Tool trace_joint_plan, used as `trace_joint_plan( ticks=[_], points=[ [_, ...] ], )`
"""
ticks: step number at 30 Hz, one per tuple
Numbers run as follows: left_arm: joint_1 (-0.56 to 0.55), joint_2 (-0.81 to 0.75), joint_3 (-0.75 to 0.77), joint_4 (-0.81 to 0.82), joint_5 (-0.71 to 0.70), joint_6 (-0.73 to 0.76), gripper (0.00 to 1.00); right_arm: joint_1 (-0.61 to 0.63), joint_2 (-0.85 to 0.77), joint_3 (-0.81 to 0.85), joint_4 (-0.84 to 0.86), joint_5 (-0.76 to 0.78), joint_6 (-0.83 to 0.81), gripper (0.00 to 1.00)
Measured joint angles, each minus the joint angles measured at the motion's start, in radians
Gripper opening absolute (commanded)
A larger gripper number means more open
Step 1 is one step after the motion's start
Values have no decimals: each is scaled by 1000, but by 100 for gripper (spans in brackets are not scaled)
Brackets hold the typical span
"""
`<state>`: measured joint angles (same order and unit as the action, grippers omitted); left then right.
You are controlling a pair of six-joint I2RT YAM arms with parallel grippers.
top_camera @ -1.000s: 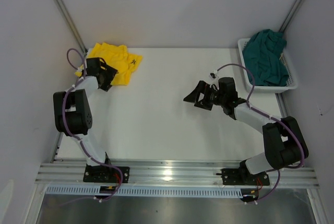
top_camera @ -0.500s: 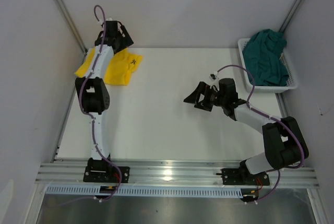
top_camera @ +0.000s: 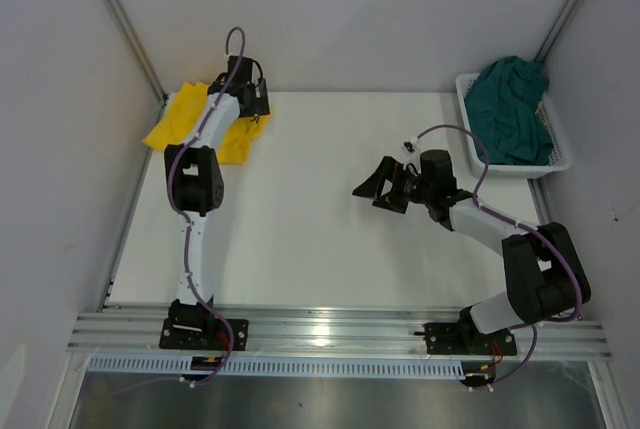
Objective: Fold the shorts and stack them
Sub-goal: Neatly place the folded shorts to the corner
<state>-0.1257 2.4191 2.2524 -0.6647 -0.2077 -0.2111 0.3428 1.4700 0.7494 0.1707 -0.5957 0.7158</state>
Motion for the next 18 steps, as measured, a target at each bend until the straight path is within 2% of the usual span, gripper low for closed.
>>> trace_joint_plan(
  ticks=[12, 18],
  points=[
    [-17, 70, 19, 2, -3, 185, 93, 0, 29, 0, 16, -9, 15, 99],
    [-39, 87, 19, -3, -69, 283, 93, 0, 53, 0, 34, -18, 18, 99]
  ],
)
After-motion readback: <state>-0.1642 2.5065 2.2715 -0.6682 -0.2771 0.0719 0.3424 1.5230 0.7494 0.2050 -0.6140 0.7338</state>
